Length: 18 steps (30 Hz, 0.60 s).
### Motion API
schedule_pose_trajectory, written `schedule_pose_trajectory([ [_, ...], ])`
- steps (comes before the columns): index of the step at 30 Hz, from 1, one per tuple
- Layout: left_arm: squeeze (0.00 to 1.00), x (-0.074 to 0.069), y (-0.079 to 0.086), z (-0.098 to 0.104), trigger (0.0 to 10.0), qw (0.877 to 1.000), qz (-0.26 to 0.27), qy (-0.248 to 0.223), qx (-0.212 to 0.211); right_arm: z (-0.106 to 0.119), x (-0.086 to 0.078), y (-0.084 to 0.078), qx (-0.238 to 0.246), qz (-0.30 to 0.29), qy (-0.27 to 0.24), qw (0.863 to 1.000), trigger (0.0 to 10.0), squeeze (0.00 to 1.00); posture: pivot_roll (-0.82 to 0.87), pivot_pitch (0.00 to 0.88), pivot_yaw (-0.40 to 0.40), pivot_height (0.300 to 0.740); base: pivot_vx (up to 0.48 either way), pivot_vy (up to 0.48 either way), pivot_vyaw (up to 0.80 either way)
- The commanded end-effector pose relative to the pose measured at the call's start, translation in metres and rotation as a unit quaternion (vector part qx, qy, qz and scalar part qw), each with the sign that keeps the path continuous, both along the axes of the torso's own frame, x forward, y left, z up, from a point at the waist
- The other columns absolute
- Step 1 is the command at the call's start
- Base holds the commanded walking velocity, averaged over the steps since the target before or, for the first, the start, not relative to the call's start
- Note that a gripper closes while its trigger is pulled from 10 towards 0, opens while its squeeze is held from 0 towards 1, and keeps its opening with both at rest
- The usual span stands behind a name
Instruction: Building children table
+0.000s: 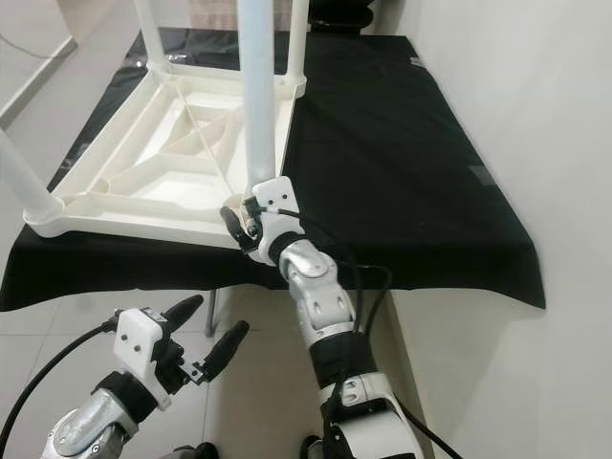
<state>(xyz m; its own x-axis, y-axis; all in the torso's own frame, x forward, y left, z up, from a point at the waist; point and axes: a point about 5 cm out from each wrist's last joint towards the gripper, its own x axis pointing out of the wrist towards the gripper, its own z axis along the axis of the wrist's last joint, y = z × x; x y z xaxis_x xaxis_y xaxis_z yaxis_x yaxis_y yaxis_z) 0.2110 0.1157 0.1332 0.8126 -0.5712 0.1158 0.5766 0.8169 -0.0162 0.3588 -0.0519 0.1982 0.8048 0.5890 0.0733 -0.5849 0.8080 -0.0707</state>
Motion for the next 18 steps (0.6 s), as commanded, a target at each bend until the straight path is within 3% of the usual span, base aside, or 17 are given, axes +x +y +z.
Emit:
schedule_pose_trajectory([
  [1,0.00,-0.001,-0.001,-0.006,10.0,1.000,0.005,0.009,0.003,0.006,-0.003,0.008,-0.007,0.092,-0.016,0.996,10.0,0.00,0.06,0.212,-0.051,0.740,0.000,0.000,0.00],
  [5,0.00,-0.001,-0.001,-0.006,10.0,1.000,0.005,0.009,0.003,0.006,-0.003,0.008,-0.015,0.119,-0.018,0.993,10.0,0.00,0.06,0.212,-0.051,0.740,0.000,0.000,0.00],
  [6,0.00,0.000,-0.004,-0.004,10.0,1.000,0.000,0.005,-0.003,0.009,-0.001,0.006,-0.049,0.217,-0.035,0.974,10.0,0.00,0.06,0.217,-0.054,0.740,0.000,0.000,0.00],
  [11,0.00,-0.004,-0.009,-0.001,10.0,1.000,-0.006,0.001,0.001,0.020,0.012,-0.003,-0.082,0.269,-0.032,0.959,10.0,0.00,0.09,0.245,-0.050,0.740,0.000,0.000,0.00],
  [12,0.00,-0.007,-0.009,0.000,10.0,1.000,-0.005,0.000,0.004,0.022,0.014,-0.006,-0.093,0.272,-0.032,0.957,8.0,0.00,0.09,0.248,-0.051,0.740,0.000,0.000,0.00],
  [14,0.00,-0.010,-0.010,0.000,10.0,1.000,-0.002,0.001,0.004,0.025,0.015,-0.007,-0.097,0.282,-0.032,0.954,8.0,0.00,0.10,0.258,-0.058,0.740,0.000,0.000,0.00],
  [15,0.00,-0.012,-0.010,0.001,10.0,1.000,0.000,0.001,0.004,0.029,0.016,-0.009,-0.096,0.297,-0.030,0.950,0.0,0.00,0.10,0.267,-0.061,0.740,0.000,0.000,0.00],
  [18,0.00,-0.016,-0.008,0.001,10.0,1.000,0.001,0.003,0.004,0.036,0.015,-0.011,-0.105,0.335,-0.031,0.936,0.0,0.00,0.11,0.282,-0.055,0.740,0.000,0.000,0.00],
])
